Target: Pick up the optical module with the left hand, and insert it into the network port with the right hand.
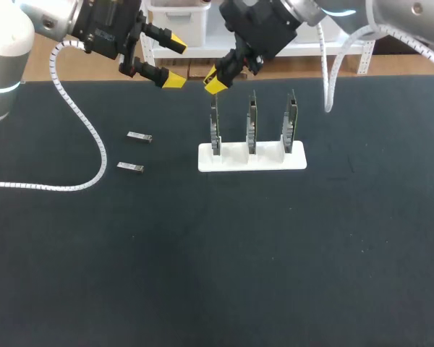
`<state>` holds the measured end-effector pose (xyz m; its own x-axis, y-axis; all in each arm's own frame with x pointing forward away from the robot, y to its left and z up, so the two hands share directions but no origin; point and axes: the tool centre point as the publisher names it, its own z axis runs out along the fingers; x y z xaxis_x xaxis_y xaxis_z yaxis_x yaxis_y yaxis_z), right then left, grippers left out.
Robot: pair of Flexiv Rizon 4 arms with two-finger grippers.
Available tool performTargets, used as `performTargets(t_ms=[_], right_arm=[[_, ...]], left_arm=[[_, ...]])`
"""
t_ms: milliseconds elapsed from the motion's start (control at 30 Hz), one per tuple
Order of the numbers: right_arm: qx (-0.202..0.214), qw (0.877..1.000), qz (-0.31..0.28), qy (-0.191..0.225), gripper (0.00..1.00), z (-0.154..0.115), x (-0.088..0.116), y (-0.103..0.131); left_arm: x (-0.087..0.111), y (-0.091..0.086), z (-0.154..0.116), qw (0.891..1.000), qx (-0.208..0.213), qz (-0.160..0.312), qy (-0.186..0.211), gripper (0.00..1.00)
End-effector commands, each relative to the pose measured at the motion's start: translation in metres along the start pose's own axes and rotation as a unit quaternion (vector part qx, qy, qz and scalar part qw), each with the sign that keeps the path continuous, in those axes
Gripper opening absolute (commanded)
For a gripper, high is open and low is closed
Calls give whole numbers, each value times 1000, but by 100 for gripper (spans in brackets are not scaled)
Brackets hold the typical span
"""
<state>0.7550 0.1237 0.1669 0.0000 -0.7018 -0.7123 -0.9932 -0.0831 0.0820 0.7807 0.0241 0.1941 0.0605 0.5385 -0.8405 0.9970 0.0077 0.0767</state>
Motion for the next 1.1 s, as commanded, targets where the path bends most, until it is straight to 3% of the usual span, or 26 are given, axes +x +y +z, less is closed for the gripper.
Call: performTargets(t_ms=[33, 667, 967, 1100], right_arm=[[-1, 1000, 1, 0, 0, 0, 1, 1], [3, 1000, 0, -6, 0, 2, 4, 3], [50, 998, -29, -5, 0, -5, -5, 13], [66, 997, -30, 15, 0, -5, -7, 19]], left_arm=[[-1, 0, 0, 1000, 0, -1, 3, 100], [-1, 0, 0, 1000, 0, -1, 3, 100], [-1, 0, 0, 1000, 0, -1, 3, 100], [-1, 0, 0, 1000, 0, -1, 3, 100]])
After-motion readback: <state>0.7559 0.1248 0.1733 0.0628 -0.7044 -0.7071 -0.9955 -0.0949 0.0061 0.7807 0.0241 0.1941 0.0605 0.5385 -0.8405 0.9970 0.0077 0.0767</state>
